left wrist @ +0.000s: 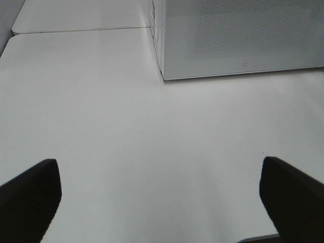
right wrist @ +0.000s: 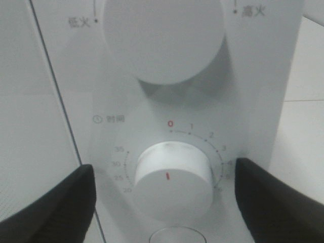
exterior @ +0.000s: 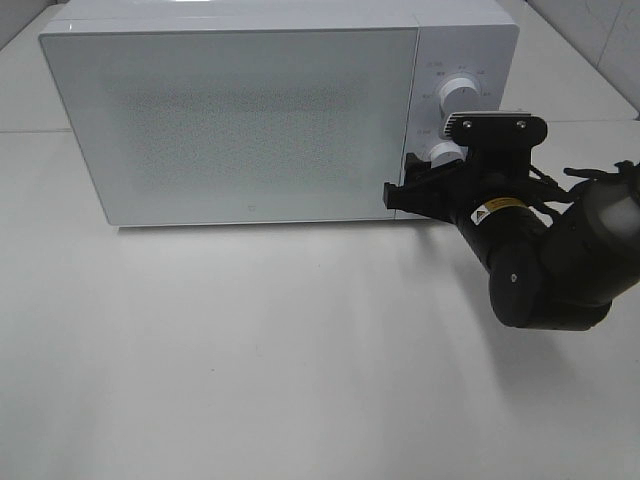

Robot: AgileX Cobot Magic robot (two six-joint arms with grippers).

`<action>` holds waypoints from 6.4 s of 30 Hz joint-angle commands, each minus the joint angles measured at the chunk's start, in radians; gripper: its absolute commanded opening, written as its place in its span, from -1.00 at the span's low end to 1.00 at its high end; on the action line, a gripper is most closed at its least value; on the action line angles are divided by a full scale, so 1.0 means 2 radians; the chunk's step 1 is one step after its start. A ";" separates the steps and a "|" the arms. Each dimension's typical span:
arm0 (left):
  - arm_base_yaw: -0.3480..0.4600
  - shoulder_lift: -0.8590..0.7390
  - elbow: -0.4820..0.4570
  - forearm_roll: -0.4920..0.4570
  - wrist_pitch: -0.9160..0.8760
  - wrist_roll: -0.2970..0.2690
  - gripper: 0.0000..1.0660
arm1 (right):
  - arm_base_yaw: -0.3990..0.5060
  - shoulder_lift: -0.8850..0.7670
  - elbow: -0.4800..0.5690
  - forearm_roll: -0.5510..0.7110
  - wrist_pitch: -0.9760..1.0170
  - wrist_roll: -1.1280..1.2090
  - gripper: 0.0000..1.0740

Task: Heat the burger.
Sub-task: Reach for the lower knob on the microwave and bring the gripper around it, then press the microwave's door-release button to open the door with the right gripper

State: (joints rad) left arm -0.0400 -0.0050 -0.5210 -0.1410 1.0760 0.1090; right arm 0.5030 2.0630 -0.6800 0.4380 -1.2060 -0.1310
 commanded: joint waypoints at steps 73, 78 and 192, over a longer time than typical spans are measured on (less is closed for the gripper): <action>0.001 -0.008 0.001 -0.001 0.000 -0.001 0.92 | -0.003 -0.002 -0.007 -0.010 -0.081 0.985 -0.31; 0.001 -0.008 0.001 -0.001 0.000 -0.001 0.92 | -0.003 -0.002 -0.007 -0.010 -0.081 0.985 -0.19; 0.001 -0.008 0.001 -0.001 0.000 -0.001 0.92 | 0.005 -0.462 0.063 -0.131 0.688 -0.070 0.42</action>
State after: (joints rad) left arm -0.0400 -0.0050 -0.5210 -0.1410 1.0760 0.1090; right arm 0.5100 1.1480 -0.5180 0.2260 0.0570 -0.2580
